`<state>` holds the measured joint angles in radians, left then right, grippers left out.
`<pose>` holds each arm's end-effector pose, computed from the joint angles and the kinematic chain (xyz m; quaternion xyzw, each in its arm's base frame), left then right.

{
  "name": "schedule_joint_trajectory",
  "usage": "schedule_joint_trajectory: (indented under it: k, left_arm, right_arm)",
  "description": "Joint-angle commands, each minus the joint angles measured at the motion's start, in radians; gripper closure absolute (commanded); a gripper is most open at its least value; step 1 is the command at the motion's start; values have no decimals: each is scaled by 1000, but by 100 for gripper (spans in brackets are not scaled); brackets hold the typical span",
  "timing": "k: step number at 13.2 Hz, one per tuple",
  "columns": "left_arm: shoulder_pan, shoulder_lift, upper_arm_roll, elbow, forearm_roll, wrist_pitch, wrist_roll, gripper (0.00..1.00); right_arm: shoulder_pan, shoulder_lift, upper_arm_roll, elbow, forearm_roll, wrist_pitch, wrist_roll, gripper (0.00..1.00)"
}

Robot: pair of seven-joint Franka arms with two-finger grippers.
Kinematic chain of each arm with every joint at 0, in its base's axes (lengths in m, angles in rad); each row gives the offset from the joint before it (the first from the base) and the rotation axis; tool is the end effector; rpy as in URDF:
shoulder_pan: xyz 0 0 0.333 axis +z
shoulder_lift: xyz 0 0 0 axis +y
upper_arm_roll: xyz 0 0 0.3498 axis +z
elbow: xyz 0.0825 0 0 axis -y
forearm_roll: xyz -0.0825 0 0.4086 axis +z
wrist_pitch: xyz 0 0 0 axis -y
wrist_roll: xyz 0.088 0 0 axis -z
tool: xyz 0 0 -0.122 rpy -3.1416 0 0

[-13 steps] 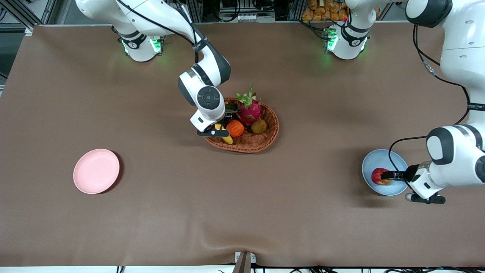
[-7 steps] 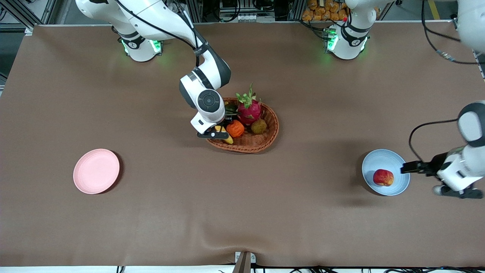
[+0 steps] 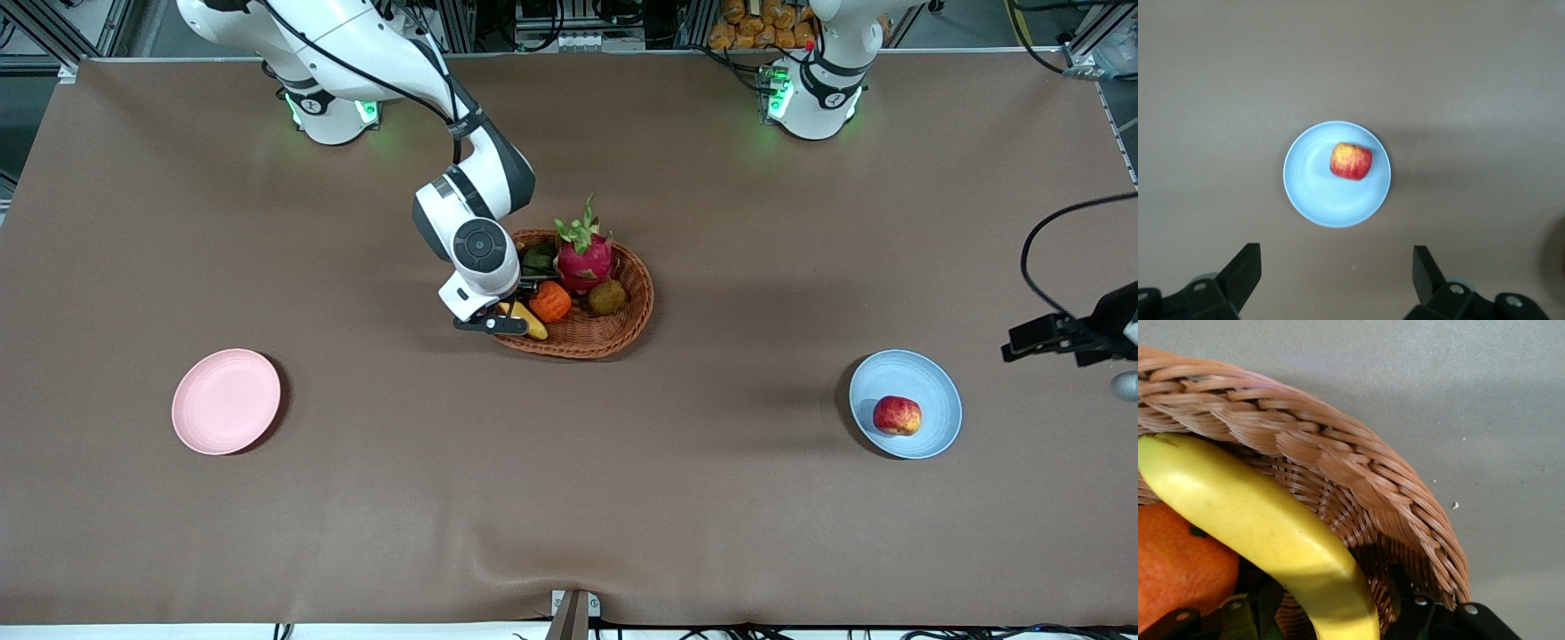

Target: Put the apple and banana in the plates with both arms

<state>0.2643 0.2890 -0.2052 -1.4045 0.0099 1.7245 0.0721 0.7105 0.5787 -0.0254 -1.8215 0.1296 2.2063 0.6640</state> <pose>0.6823 0.0604 0.5609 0.9995 -0.0025 0.0200 0.0228 0.5070 0.4231 0.1987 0.9940 -0.0314 -0.1009 0.0281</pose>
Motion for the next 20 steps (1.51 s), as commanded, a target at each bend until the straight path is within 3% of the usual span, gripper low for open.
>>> schedule_joint_trajectory:
  k: [1,6,10,12,14,17,20]
  left_arm:
    - [-3,-95,-2,-10,-4,-77,-70,0]
    - [-2,-116,-8,33,45,-138,-54,0]
    - [1,-120,1,35,24,-146,-57,0]
    - [-54,-180,30,25,18,-192,-60,0]
    - [-208,-197,178,25,22,-242,-63,0]
    - [-298,-240,248,7,12,-299,-84,0]
    - [-480,-333,392,-80,13,-315,-145,0]
  right_arm:
    - [0,15,8,8,2,4,20,35]
    - [12,13,9,8,4,3,22,96]
    - [12,-42,10,14,4,-78,20,99]
    - [12,-75,10,21,4,-140,16,99]
    - [11,-105,10,22,4,-178,11,99]
    - [6,-138,9,22,4,-212,9,98]
    - [-38,-177,7,22,2,-244,-9,98]
